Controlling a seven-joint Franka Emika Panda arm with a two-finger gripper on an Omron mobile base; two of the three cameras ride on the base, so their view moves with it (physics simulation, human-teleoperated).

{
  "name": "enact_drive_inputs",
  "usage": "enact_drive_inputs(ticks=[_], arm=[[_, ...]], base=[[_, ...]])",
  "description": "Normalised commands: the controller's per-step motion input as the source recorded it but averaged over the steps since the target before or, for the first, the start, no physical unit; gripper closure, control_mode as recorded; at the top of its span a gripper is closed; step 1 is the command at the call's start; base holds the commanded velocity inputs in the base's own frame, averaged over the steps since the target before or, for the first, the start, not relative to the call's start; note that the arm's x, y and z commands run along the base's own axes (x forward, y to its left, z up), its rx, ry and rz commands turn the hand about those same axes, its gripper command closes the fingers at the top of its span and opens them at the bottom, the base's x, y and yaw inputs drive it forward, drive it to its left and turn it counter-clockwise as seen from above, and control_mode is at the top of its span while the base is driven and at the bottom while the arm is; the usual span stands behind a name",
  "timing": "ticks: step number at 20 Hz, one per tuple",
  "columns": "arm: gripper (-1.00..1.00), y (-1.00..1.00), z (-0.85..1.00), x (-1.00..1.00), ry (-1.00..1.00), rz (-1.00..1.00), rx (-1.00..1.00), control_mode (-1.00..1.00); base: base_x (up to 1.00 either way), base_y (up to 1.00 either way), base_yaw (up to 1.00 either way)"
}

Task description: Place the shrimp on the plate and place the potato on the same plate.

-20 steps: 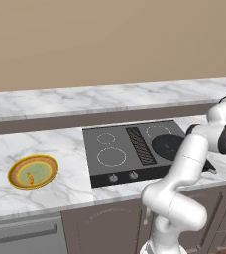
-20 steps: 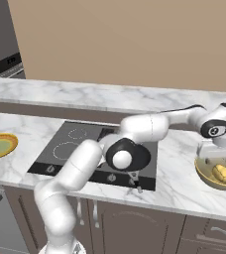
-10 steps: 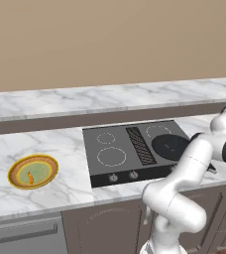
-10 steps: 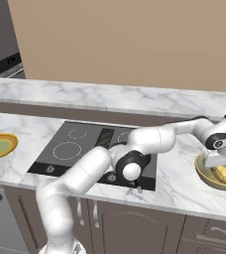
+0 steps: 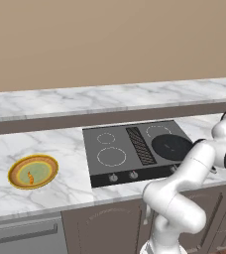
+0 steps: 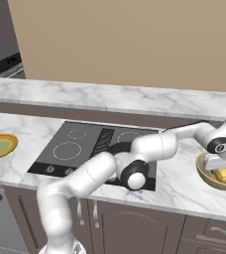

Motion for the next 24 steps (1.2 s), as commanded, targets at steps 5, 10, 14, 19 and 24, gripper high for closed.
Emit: enact_drive_inputs(ticks=[5, 10, 14, 19, 24], arm=[[1.00, 0.01, -0.05, -0.01, 0.00, -0.01, 0.00, -1.00], [1.00, 0.10, 0.61, -0.21, 0.00, -0.08, -0.03, -1.00], [1.00, 0.36, 0.87, -0.10, 0.03, -0.10, -0.23, -1.00], [1.00, 0.78, 0.35, -0.90, 0.00, -0.33, -0.04, -1.00], [1.00, 0.67, 0.11, -1.00, 0.10, -0.37, 0.18, -1.00]], base=[[0.00, 0.00, 0.00], [0.00, 0.00, 0.00], [0.00, 0.00, 0.00], [0.00, 0.00, 0.00], [0.00, 0.00, 0.00]])
